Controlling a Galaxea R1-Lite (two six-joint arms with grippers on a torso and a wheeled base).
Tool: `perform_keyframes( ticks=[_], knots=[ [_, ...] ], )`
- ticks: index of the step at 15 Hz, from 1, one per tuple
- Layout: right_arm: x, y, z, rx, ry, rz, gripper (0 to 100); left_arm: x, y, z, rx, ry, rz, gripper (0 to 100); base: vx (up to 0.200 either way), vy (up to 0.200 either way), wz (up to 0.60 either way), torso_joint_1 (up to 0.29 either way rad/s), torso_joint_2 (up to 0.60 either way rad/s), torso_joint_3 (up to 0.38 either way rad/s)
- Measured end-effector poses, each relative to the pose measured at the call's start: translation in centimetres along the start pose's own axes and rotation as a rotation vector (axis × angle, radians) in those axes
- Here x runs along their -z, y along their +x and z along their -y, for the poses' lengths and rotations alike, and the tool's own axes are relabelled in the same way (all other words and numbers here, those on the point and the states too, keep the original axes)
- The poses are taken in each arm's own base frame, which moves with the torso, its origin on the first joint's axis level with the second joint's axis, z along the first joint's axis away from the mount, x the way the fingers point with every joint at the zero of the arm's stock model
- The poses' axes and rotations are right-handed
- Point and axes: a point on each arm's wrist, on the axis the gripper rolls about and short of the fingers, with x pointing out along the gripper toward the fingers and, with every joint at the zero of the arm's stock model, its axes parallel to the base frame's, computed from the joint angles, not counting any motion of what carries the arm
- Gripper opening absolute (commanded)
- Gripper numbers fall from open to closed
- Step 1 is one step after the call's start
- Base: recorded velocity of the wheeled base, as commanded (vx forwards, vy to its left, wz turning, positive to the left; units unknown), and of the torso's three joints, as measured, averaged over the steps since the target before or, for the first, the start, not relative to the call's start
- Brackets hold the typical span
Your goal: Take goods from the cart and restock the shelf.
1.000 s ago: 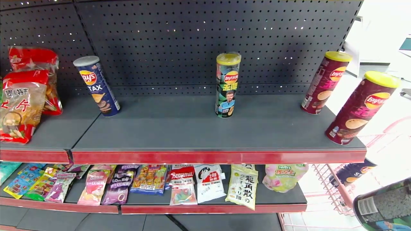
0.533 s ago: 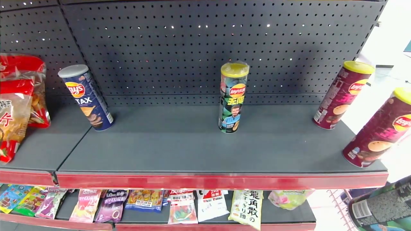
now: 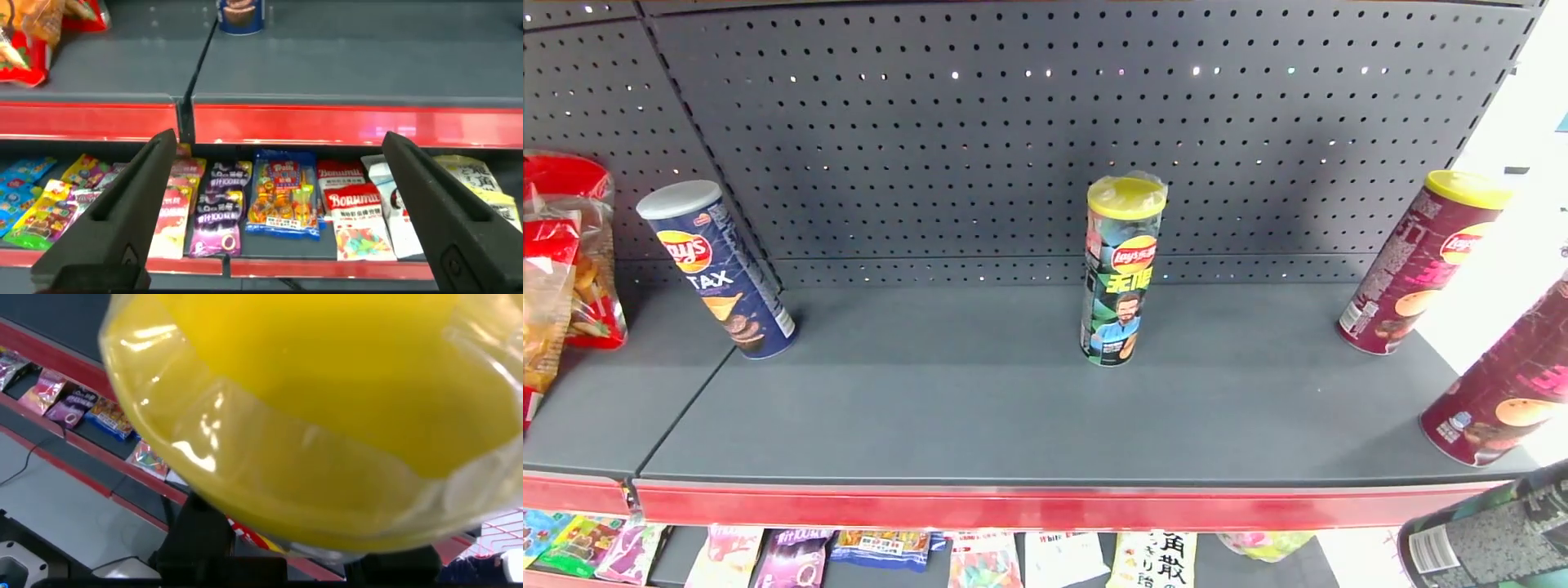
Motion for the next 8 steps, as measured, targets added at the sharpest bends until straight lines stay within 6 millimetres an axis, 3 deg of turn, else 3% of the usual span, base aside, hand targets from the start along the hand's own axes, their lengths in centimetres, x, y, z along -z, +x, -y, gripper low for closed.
perform_keyframes(
  ticks=[6, 8],
  knots=[
    [0.2, -0.8, -0.3, 0.007, -0.025, 0.036, 0, -0.1, 0.0, 0.2, 0.115, 0.052, 0.003, 100, 0.0, 0.0, 0.0, 0.0, 0.0, 0.0],
    [0.1, -0.9, -0.2, 0.009, -0.024, 0.04, 0, -1.2, -0.2, 0.3, 0.132, 0.044, 0.033, 100, 0.0, 0.0, 0.0, 0.0, 0.0, 0.0]
  ],
)
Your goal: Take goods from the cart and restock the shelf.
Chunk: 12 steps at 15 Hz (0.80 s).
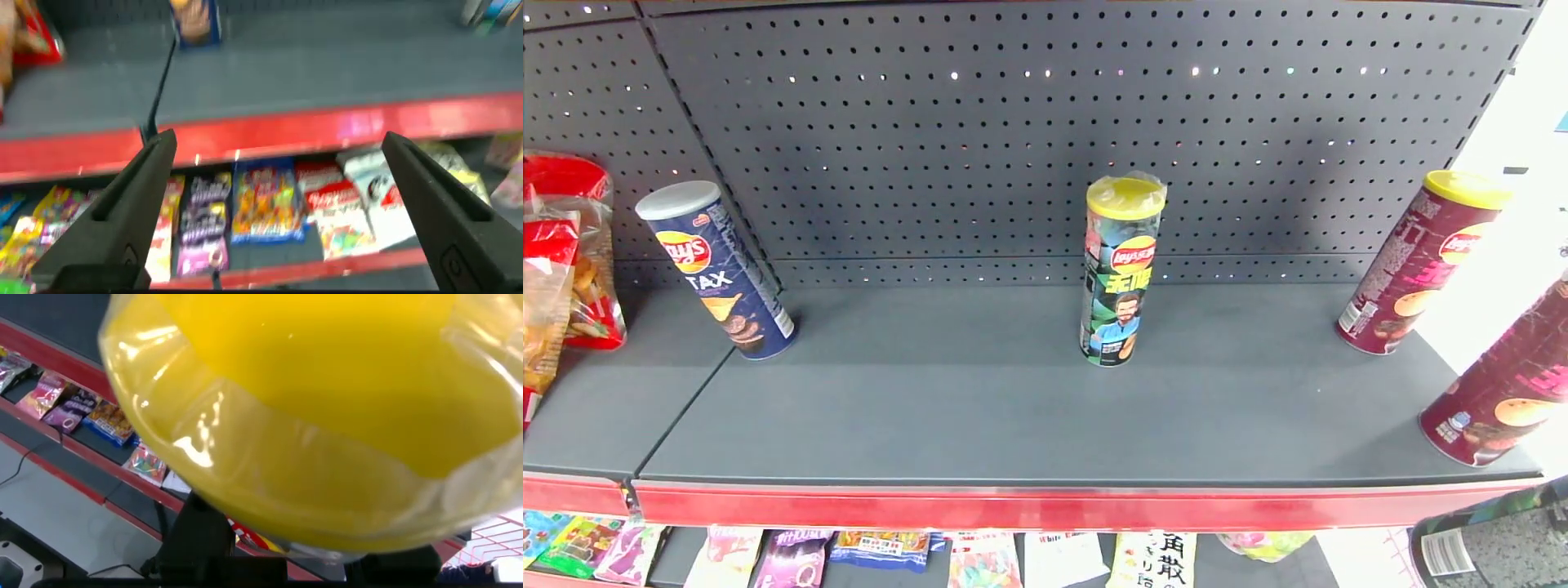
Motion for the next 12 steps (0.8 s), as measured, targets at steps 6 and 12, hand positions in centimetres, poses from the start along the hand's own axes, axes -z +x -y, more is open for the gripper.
perform_keyframes(
  ticks=[6, 12],
  knots=[
    [-0.3, 0.7, 0.2, -0.048, 0.008, -0.018, 0, -12.4, 4.9, -0.5, 0.247, -0.035, -0.025, 100, 0.0, 0.0, 0.0, 0.0, 0.0, 0.0],
    [-0.7, 1.7, 0.4, -0.064, 0.048, -0.055, 0, -16.1, 18.8, 3.6, 0.71, 0.05, -0.169, 100, 0.0, 0.0, 0.0, 0.0, 0.0, 0.0]
  ],
)
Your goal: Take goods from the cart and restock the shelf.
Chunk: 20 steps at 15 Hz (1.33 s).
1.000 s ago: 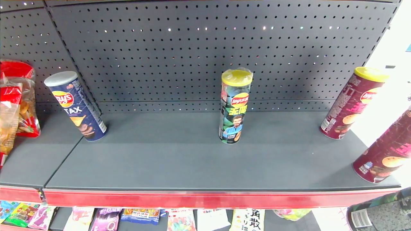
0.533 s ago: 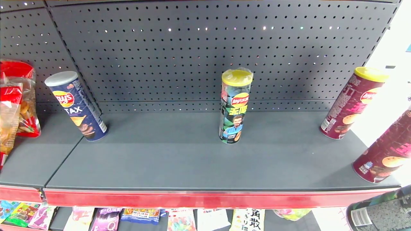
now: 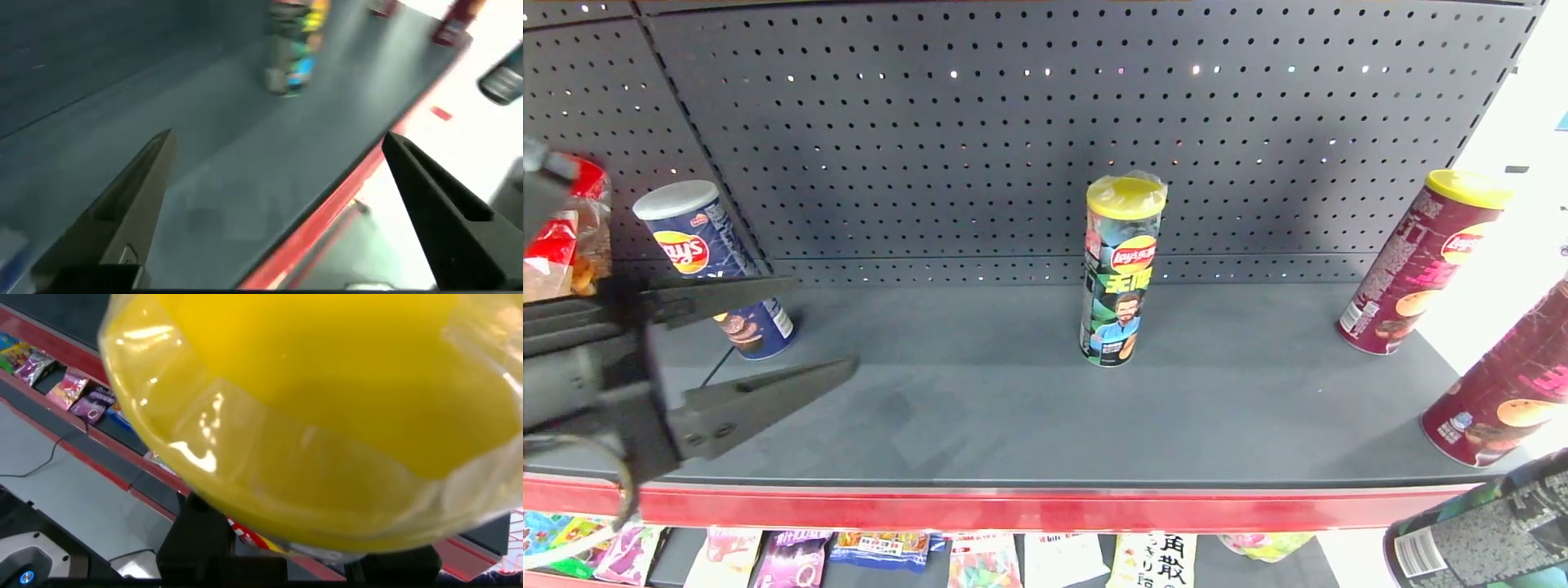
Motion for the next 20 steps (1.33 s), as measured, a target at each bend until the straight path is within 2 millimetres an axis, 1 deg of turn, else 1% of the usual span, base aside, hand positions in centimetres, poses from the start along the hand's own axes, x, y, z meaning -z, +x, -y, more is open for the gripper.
perform_keyframes(
  ticks=[2, 3, 5, 7, 13, 17, 20],
  knots=[
    [0.1, 0.1, 0.0, -0.001, 0.014, -0.009, 0, -0.1, 4.5, -0.6, 0.084, 0.011, -0.021, 100, 0.0, 0.0, 0.0, 0.0, 0.0, 0.0],
    [0.1, 0.2, 0.0, -0.002, 0.02, -0.013, 0, -0.1, 6.3, -0.7, 0.11, 0.019, -0.02, 100, 0.0, 0.0, 0.0, 0.0, 0.0, 0.0],
    [0.1, 0.4, 0.1, 0.0, 0.037, -0.021, 0, 0.6, 8.3, -0.8, 0.137, 0.008, -0.057, 100, 0.0, 0.0, 0.0, 0.0, 0.0, 0.0],
    [0.1, 0.5, 0.1, -0.001, 0.042, -0.026, 0, 1.2, 9.3, -0.8, 0.154, -0.001, -0.085, 100, 0.0, 0.0, 0.0, 0.0, 0.0, 0.0],
    [-0.2, 0.7, 0.2, 0.003, 0.039, -0.032, 0, 2.0, 10.7, -0.7, 0.178, -0.009, -0.114, 100, 0.0, 0.0, 0.0, 0.0, 0.0, 0.0],
    [-0.2, 0.7, 0.2, 0.005, 0.039, -0.032, 0, 1.7, 12.2, -0.4, 0.206, 0.004, -0.098, 100, 0.0, 0.0, 0.0, 0.0, 0.0, 0.0],
    [-0.2, 0.7, 0.2, 0.005, 0.039, -0.031, 0, 1.2, 14.3, -0.3, 0.224, 0.012, -0.09, 100, 0.0, 0.0, 0.0, 0.0, 0.0, 0.0]
  ],
)
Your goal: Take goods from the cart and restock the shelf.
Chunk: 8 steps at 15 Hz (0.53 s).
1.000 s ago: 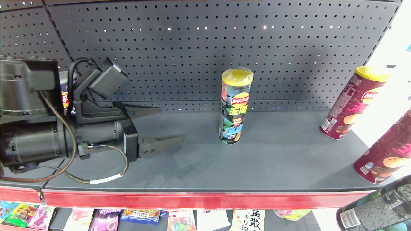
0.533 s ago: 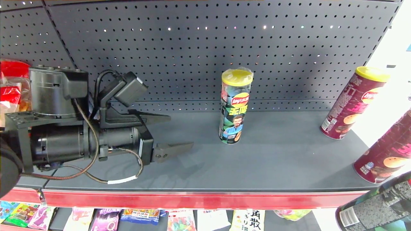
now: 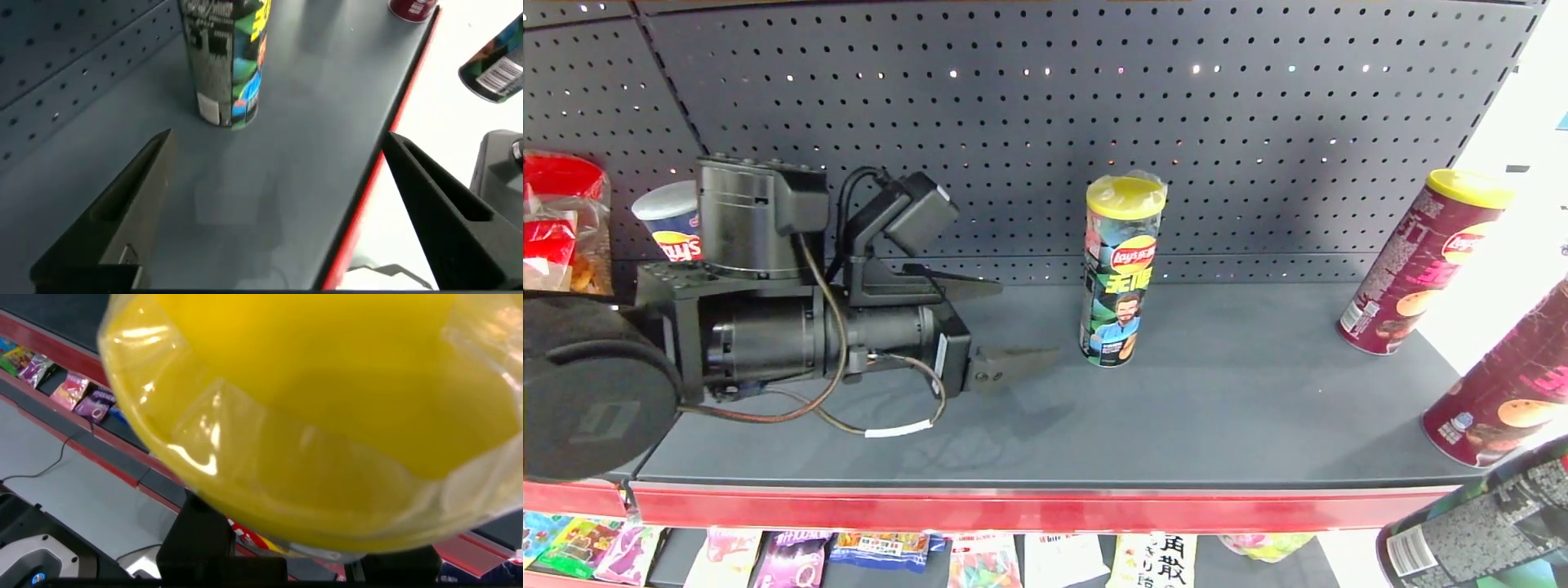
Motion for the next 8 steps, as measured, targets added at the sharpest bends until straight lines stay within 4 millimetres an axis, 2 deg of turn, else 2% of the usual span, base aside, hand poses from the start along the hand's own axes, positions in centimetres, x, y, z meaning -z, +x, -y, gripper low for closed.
perform_keyframes(
  ticks=[8],
  knots=[
    [0.1, 0.0, 0.0, 0.0, 0.002, -0.003, 0, -2.2, 6.3, -3.1, -0.002, 0.036, 0.056, 100, 0.0, 0.0, 0.0, 0.0, 0.0, 0.0]
  ],
)
